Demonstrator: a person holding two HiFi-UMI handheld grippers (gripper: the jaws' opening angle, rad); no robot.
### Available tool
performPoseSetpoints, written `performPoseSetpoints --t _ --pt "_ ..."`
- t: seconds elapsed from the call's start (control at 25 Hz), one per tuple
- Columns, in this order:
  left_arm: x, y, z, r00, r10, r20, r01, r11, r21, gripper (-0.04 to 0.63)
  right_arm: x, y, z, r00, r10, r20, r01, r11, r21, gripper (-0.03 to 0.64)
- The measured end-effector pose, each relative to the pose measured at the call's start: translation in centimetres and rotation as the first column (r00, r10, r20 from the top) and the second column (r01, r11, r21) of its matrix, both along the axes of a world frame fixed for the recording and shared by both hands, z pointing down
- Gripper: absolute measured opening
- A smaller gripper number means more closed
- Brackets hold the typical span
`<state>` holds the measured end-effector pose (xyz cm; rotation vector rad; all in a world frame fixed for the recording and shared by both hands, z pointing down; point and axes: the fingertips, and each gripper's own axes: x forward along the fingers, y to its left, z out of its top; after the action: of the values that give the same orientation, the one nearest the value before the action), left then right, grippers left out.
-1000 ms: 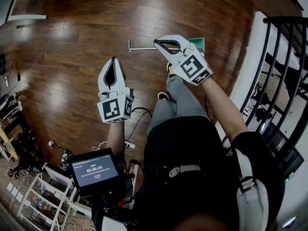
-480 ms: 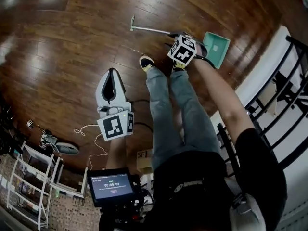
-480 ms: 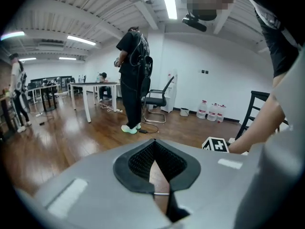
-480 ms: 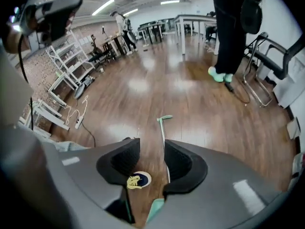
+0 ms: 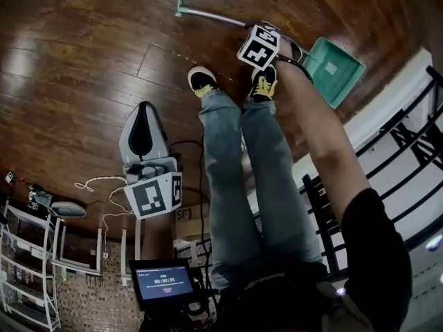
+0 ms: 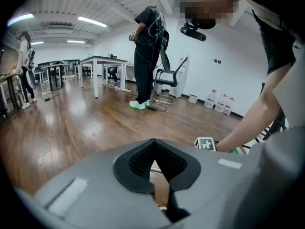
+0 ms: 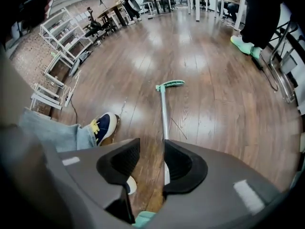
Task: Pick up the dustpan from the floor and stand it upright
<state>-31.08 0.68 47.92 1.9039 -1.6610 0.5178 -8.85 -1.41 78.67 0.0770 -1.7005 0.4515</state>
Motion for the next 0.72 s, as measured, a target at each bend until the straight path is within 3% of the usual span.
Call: performPoseSetpoints --t 0.4,0.56,0.72 --pt "4.8 -5.0 13.9 0.996 0.08 0.028 -0.08 0.997 -0.013 0.018 1.0 -1.2 9.0 0.999 -0.022 -0.03 0.023 0.999 0.038 0.16" --pt "8.8 -7.5 17.8 0.978 0.178 0.105 -0.178 0.984 -0.01 0.018 0.9 -0.8 10.8 1.0 -0.028 -0.011 0.028 0.999 0.032 0.159" --pt "9.5 -8.6 20.1 0.985 0.124 0.117 -0.122 0.992 -0.02 0.018 0.4 -1.1 12.7 0.999 -0.038 0.008 0.038 0.999 0.024 0.15"
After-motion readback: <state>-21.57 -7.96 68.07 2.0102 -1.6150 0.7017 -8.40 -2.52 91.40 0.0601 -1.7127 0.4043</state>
